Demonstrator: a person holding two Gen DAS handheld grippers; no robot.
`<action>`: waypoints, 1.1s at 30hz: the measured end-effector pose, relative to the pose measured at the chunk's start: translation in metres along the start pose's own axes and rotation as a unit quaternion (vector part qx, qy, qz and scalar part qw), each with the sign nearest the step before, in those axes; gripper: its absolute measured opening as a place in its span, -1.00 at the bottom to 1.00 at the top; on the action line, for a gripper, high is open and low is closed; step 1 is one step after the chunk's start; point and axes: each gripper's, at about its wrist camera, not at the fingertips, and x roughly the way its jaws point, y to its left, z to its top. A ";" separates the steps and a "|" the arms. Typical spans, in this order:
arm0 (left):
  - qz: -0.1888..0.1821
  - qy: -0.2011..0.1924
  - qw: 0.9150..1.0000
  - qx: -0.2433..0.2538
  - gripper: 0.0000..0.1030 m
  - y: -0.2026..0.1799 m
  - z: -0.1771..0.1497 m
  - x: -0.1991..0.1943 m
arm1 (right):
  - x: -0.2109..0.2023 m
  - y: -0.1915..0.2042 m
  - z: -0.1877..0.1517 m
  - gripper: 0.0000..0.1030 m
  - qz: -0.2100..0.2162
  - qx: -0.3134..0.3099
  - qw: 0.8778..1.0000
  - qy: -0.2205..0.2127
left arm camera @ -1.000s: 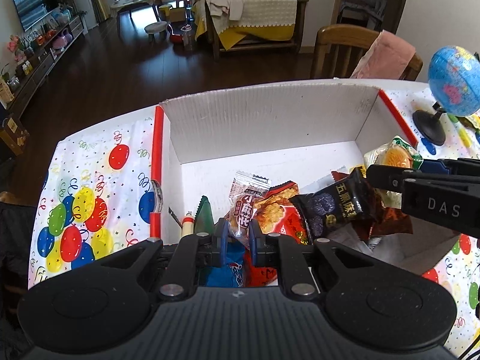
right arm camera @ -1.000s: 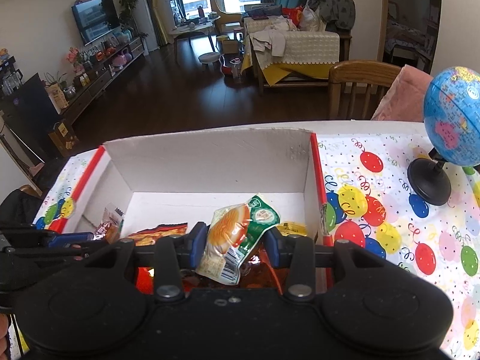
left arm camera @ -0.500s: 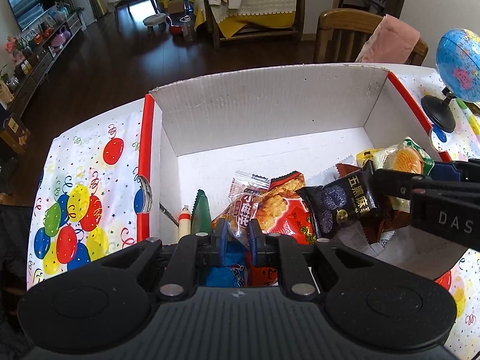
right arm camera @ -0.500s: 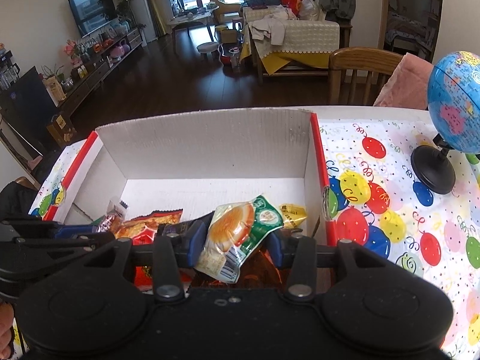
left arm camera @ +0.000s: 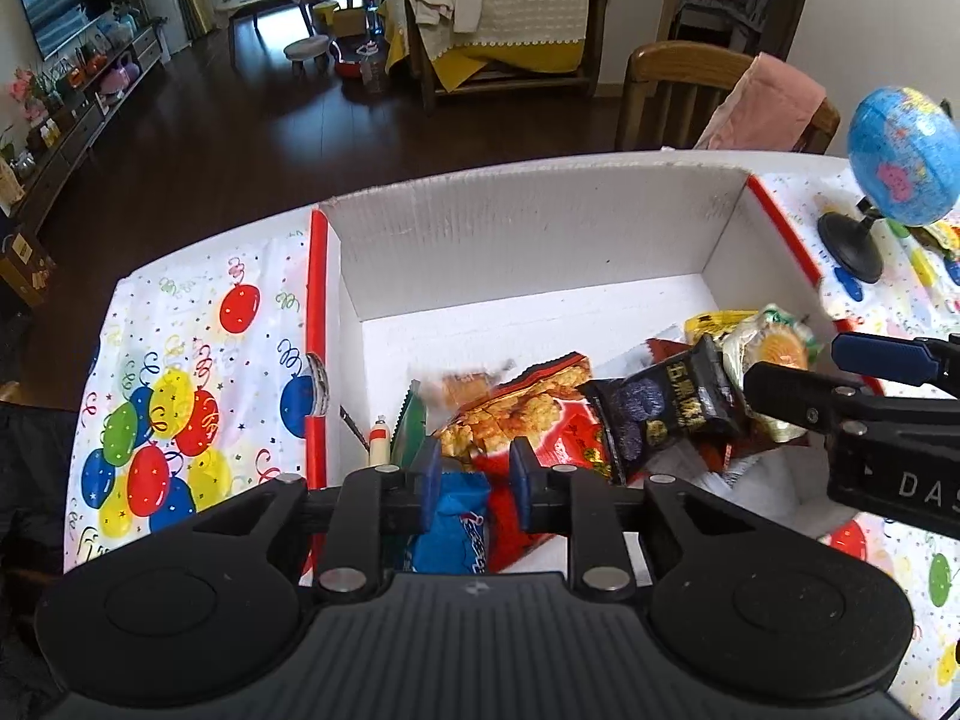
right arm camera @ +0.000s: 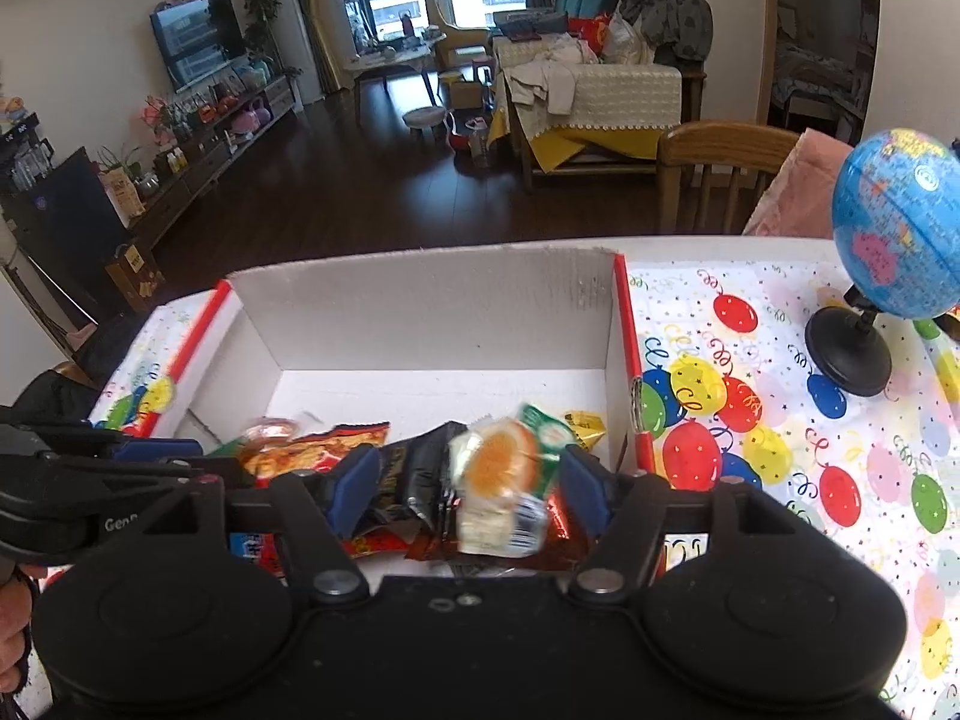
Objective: Organize snacks
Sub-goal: 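Carry the cake packet and bun packet into the box and open both grippers, then withdraw both tools from the box toward the purple candy and foil chocolate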
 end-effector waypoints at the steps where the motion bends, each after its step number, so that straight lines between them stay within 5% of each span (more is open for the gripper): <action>1: -0.001 -0.003 1.000 0.000 -0.55 0.001 -0.001 -0.005 | -0.005 0.001 0.000 0.36 0.002 0.000 1.000 -0.003; 8: -0.013 -0.019 1.000 -0.006 -0.38 0.005 -0.011 -0.039 | -0.039 0.014 -0.006 0.58 0.018 -0.010 1.000 -0.023; 13: -0.024 -0.033 0.999 -0.008 0.12 0.011 -0.023 -0.065 | -0.059 0.024 -0.013 0.64 0.029 -0.011 0.999 -0.028; 33: -0.052 -0.073 0.996 -0.028 0.22 0.065 -0.081 -0.153 | -0.128 0.095 -0.047 0.96 0.061 -0.022 0.996 -0.066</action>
